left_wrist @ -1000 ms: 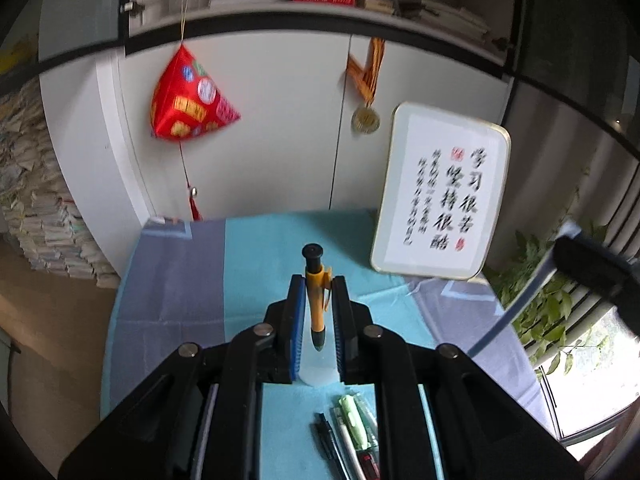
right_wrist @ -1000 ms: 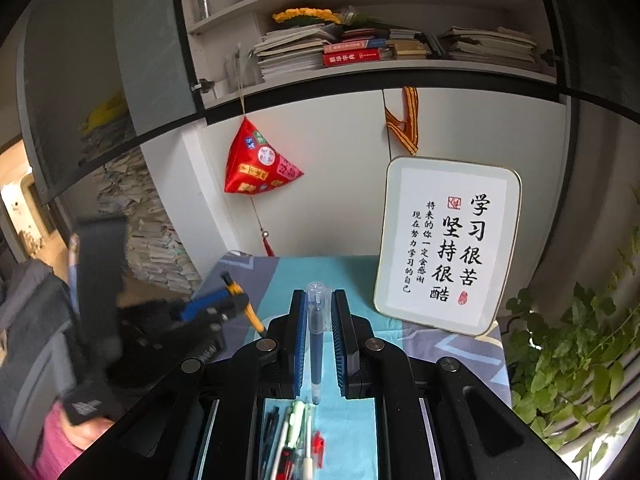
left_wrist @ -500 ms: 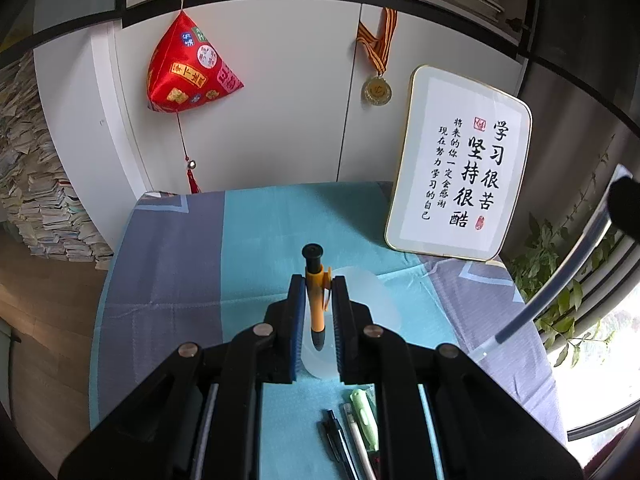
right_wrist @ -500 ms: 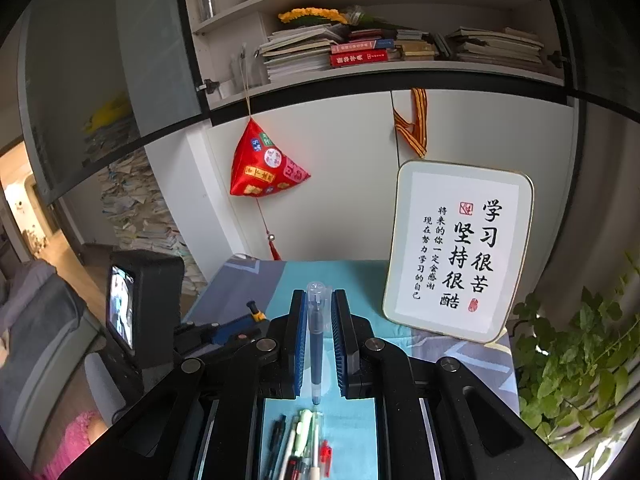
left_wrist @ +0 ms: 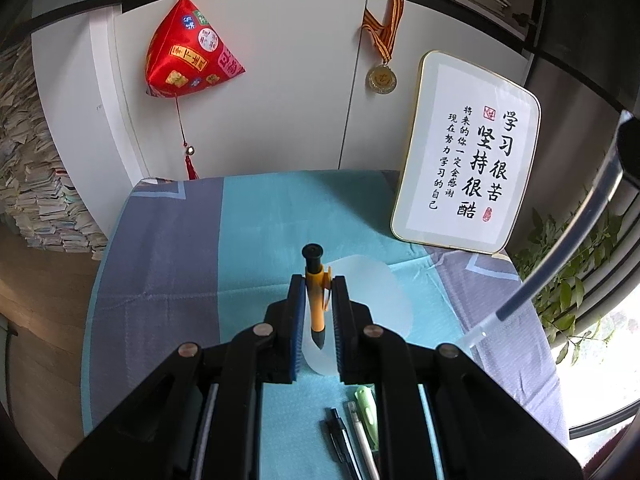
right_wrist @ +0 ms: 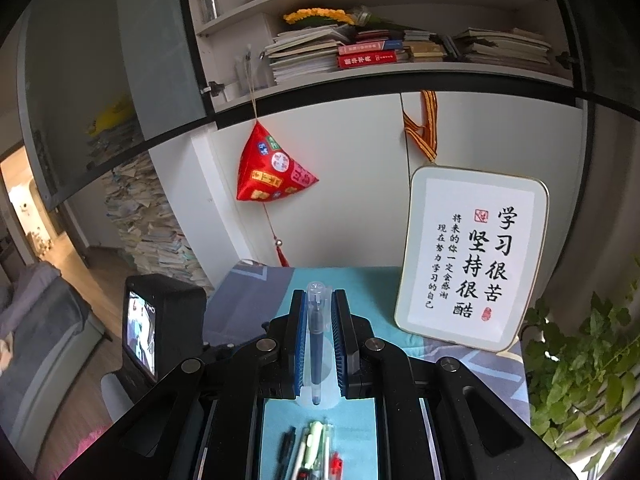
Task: Organize stationery
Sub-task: 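Lift both pens and carry them above the frosted cup, then open the left tool to drop the orange pencil into the cup while the right tool drops the blue pen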
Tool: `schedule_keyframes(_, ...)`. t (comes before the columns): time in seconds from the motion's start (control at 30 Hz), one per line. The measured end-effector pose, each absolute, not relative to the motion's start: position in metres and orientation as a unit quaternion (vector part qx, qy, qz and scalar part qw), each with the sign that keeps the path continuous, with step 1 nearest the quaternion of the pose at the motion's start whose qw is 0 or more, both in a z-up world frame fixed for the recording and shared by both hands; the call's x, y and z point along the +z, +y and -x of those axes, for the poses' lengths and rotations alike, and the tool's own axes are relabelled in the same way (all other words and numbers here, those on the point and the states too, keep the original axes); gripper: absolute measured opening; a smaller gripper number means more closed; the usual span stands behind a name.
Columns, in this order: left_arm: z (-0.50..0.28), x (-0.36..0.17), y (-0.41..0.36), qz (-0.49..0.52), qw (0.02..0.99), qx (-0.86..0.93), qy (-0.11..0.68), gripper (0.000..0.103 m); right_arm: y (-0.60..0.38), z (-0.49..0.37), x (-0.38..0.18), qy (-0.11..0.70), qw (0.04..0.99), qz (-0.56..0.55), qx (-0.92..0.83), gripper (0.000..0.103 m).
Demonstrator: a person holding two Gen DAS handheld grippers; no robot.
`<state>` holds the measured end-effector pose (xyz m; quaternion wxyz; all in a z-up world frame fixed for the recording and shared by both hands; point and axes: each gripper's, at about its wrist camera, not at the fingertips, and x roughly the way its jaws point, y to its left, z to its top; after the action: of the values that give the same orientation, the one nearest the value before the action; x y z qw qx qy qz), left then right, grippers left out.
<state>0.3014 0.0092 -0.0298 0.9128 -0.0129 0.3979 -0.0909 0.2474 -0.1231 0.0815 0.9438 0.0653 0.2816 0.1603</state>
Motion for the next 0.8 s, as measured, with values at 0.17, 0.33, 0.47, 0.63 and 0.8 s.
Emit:
schedule_keyframes(0.17,-0.304,-0.035,0.013,0.021,0.909,-0.093,0.405,0.012,-0.121,-0.257,0.079,0.284,0.943,-0.072,0.159,0.013)
schedule_keyframes(0.33,-0.305,-0.036,0.015,0.024,0.908,-0.093,0.408,0.012,-0.118,-0.266,0.075,0.285,0.942,-0.077,0.161,0.013)
schedule_keyframes(0.47,-0.301,-0.032,0.018,0.027,0.912,-0.094,0.399,0.021,-0.114,-0.276,0.071,0.288,0.940,-0.084,0.162,0.013)
schedule_keyframes(0.63,-0.282,-0.018,0.026,0.021,0.929,-0.083,0.360,0.052,-0.107,-0.288,0.063,0.293,0.938,-0.081,0.164,0.013)
schedule_keyframes(0.8,-0.261,-0.010,0.036,0.011,0.938,-0.069,0.340,0.052,-0.100,-0.300,0.046,0.309,0.934,-0.077,0.159,0.013)
